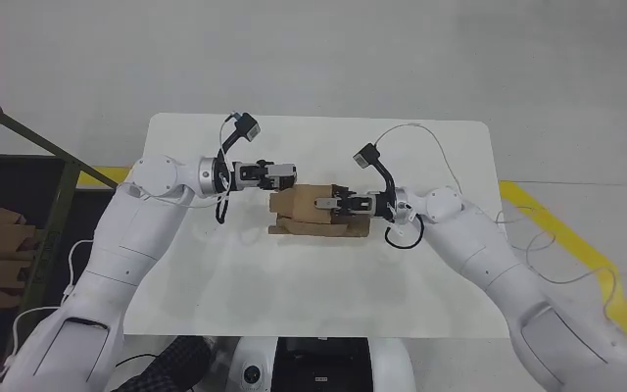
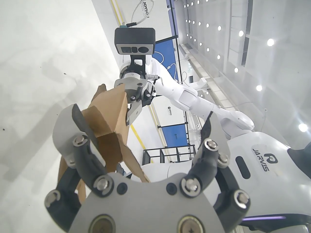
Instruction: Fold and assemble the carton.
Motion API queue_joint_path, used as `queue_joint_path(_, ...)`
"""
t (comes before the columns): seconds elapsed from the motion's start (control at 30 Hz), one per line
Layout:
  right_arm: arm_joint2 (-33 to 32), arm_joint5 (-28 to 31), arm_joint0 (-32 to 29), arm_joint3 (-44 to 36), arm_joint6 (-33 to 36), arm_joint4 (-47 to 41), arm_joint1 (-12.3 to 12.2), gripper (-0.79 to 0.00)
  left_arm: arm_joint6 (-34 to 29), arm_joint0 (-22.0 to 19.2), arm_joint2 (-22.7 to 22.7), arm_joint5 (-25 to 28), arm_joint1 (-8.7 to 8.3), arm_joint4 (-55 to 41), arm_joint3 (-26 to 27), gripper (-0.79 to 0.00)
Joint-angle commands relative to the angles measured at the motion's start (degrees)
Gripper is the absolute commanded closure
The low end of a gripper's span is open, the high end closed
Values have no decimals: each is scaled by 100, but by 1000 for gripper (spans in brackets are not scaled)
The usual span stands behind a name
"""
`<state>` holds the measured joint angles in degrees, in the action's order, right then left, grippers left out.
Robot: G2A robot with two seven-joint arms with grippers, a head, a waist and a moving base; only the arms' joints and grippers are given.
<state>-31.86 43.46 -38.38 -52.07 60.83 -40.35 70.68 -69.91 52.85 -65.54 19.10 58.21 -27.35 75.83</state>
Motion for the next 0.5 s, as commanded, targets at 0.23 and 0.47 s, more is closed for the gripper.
queue_joint_path(0.23, -143, 146, 61, 273, -146, -67, 0, 0, 73, 251, -145, -30, -47, 67, 293, -785)
queue_joint_path(0.47, -261, 185, 95, 396, -186, -173, 18, 0, 3, 387, -139, -138, -59, 42, 448, -785)
